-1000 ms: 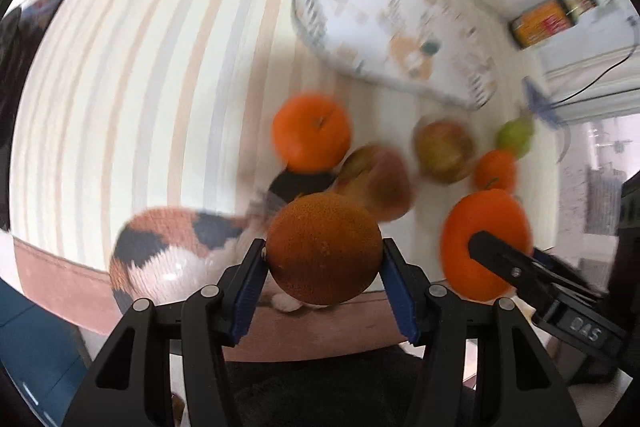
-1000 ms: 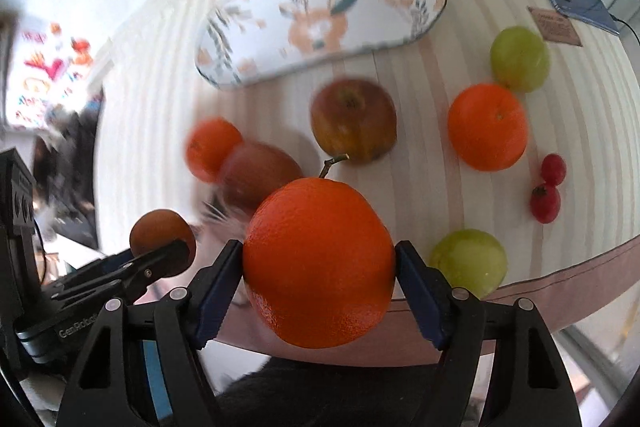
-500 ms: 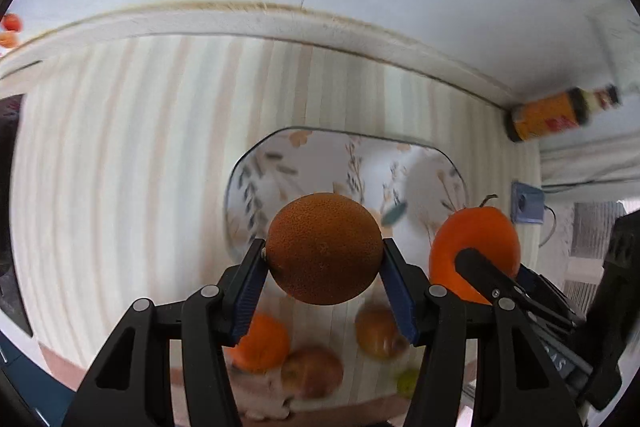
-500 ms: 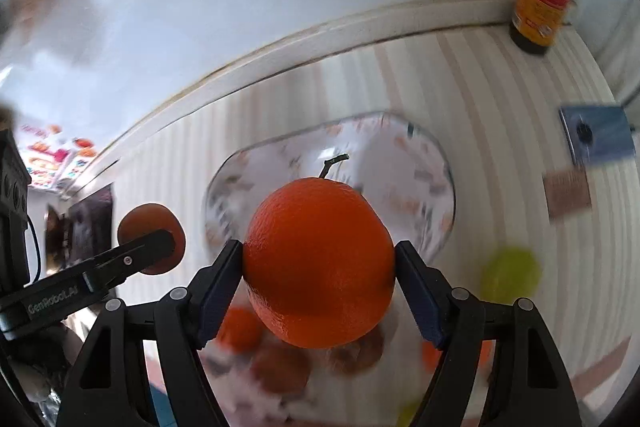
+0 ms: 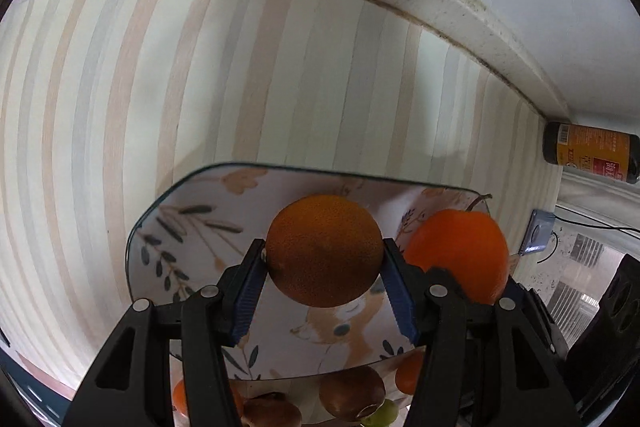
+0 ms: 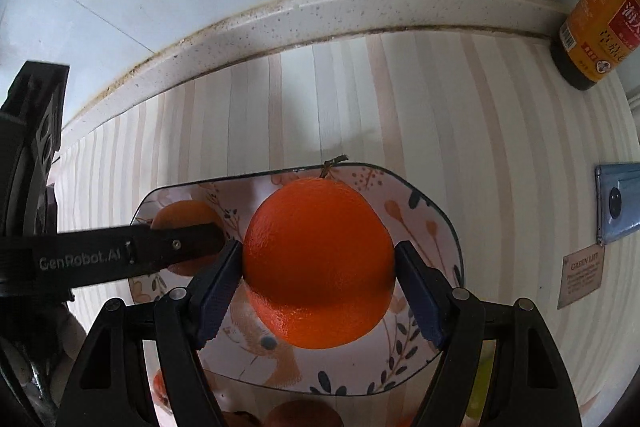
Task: Organize fruits
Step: 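Carry the tangerine and orange onto the floral plate and open both tools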
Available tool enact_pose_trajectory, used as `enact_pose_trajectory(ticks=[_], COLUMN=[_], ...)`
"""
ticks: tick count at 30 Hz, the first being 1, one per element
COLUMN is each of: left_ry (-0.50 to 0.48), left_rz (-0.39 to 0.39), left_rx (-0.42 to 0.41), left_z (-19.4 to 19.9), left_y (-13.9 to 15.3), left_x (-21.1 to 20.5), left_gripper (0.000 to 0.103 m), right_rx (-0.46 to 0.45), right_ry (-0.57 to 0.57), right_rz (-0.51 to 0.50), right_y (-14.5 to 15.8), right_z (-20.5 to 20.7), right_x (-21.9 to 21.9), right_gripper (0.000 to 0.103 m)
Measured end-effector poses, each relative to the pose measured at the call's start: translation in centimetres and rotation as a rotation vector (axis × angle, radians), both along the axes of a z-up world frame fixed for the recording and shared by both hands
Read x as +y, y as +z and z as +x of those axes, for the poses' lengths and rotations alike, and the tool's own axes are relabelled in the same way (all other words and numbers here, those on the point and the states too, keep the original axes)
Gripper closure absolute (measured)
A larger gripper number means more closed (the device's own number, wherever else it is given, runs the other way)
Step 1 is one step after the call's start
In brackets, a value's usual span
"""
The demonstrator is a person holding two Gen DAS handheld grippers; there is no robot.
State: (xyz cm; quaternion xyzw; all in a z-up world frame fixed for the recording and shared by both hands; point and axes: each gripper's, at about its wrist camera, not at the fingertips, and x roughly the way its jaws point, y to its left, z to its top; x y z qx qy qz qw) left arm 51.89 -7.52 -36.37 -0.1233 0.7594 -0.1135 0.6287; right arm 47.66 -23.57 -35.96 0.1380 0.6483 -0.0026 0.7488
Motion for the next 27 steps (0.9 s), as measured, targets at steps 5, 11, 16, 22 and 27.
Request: enact_pose_trajectory(ticks=[5, 11, 16, 22, 27], left_ry=[-0.022, -0.036, -0.040, -0.050, -0.065], left_rz=[0.032, 0.071, 0.121, 0.224, 0.260], left_rx=[-0.001, -0.093, -0.151, -0.263, -0.347], left_z=[0.3, 0.1, -1.3, -4.8, -8.8], left_y=[0.2, 2.0, 3.9, 6.7, 8.7], left_x=[-1.0, -2.0, -1.0, 0.8, 1.3], left_gripper=[0.049, 0.011, 0.011, 0.011, 0.011], right_rx=[0.024, 0.017, 0.040, 0.027, 0.006], right_ry=[-0.022, -0.019, 0.001, 0.013, 0.013], right_rz=[0.038, 0.034, -0.031, -0.102, -0.116], right_y=[-0.5, 1.2, 2.4, 4.4, 6.1], right_z=[0.7, 0.8, -0.3, -3.9, -7.1], right_x=[-0.7, -1.1, -1.0, -1.2, -1.0], right_gripper=[0.022, 0.005, 0.005, 0.005, 0.005])
